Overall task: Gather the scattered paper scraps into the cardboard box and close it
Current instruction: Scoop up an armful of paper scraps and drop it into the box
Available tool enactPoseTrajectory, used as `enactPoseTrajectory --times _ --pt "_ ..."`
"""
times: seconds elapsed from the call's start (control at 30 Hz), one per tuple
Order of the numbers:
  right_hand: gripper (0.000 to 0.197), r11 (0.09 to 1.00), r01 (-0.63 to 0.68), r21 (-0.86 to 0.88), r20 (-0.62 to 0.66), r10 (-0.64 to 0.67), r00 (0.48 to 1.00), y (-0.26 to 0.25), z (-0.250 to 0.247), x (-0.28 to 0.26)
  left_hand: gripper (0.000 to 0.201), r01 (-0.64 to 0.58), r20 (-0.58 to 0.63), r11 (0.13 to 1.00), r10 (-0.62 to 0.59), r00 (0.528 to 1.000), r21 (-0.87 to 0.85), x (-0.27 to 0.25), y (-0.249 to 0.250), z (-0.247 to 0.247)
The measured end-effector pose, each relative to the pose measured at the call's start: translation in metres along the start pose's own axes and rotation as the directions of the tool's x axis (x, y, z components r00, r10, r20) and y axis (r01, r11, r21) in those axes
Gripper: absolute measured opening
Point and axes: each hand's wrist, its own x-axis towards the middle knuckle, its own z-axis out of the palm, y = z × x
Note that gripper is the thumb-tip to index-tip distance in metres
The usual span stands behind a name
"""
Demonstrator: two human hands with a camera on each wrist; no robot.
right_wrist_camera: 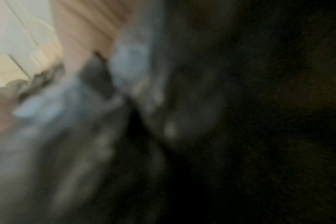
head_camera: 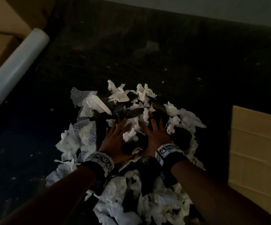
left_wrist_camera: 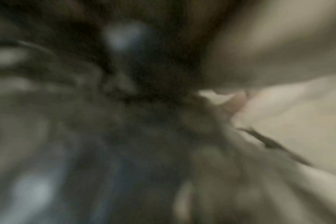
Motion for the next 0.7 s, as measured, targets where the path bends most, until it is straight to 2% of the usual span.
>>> enactPoseTrajectory --times 0.07,0.17,0.23,0.37,0.5,0.63,0.7 --pt "0.125 0.999 -0.005 0.052 -0.044 0.007 0.999 -0.004 0.005 -0.003 0.116 -0.009 -0.113 0.995 -0.002 0.994 -0.104 -0.002 0.002 0.008" --pt "0.096 0.993 0.009 0.114 -0.231 0.018 0.973 -0.013 0.014 -0.009 0.102 -0.023 -0.254 0.969 -0.042 0.966 -0.248 -0.006 0.008 0.017" --pt "0.085 0.985 0.019 0.172 -0.28 0.03 0.959 -0.016 0.021 -0.012 0.098 0.005 -0.255 0.962 -0.077 0.964 -0.271 -0.008 0.014 0.018" --pt "0.075 0.974 0.011 0.226 -0.266 0.051 0.963 -0.019 0.024 -0.012 0.107 0.038 -0.245 0.971 -0.097 0.965 -0.236 -0.009 0.018 0.022" --pt "0.057 0.977 0.039 0.21 -0.32 0.031 0.947 -0.021 0.022 -0.013 0.087 0.008 -0.33 0.974 -0.085 0.94 -0.228 -0.01 0.023 0.018" --pt "0.051 0.975 0.059 0.215 -0.377 0.027 0.926 -0.024 0.017 -0.019 0.07 -0.053 -0.37 0.975 -0.031 0.929 -0.216 -0.007 0.012 0.03" --pt "0.054 0.975 0.073 0.209 -0.406 0.019 0.914 -0.026 0.01 -0.023 0.083 -0.022 -0.38 0.96 -0.089 0.921 -0.279 -0.005 0.004 0.042"
